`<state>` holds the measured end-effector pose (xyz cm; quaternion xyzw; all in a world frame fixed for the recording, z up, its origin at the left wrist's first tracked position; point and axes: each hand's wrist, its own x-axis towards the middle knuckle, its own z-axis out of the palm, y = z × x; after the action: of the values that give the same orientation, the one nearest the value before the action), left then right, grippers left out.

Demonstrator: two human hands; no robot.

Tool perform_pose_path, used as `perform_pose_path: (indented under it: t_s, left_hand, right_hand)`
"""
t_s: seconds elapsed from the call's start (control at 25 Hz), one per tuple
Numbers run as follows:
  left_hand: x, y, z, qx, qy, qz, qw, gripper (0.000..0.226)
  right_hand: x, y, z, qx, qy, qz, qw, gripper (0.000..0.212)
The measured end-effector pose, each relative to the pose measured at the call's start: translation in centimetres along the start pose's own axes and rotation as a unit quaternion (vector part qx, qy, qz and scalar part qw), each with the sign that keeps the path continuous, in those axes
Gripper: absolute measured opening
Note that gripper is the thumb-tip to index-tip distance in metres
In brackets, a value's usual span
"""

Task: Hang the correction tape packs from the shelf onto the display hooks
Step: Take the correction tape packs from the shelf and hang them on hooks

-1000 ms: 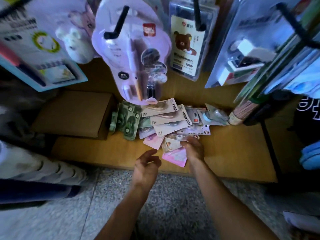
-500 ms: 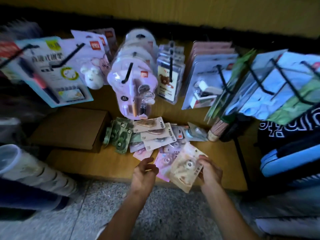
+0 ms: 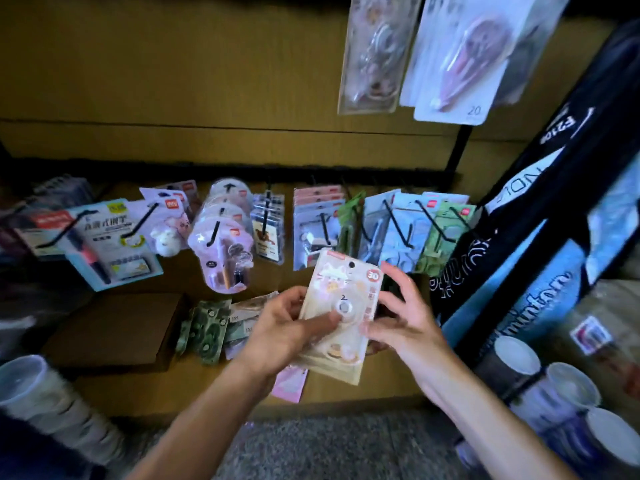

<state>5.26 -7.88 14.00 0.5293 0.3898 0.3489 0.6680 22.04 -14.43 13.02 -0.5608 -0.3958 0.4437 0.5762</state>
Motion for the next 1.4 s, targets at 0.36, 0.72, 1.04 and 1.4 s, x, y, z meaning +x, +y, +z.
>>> perform_pose_path:
  t_s: [0.36, 0.72, 1.04, 1.4]
  left_hand:
    - [-2.7, 2.6, 1.8, -0.075, -0.037, 0.065, 0.994, 0.028]
    - [-2.3, 1.3, 1.3, -0.071, 0.035, 0.051, 0.996, 0.021]
    - [-1.7, 1.4, 1.7, -0.076, 0.036, 0.054, 0.995, 0.025]
    - [-2.9, 4.4, 2.8, -0.057, 0.034, 0.062, 0.996, 0.03]
  right_hand:
    - [-3.9, -2.7, 0.5, 0.096, 0.05, -0.039, 0.993, 0.023]
    - [-1.9, -1.9, 1.0, 0.114, 0.089, -0.001, 0.989, 0.023]
    - [-1.6, -2.1, 0.9, 0.108, 0.095, 0.014, 0.99, 0.021]
    - [-3.2, -4.4, 0.0, 0.17, 0.08, -0.015, 0.982, 0.021]
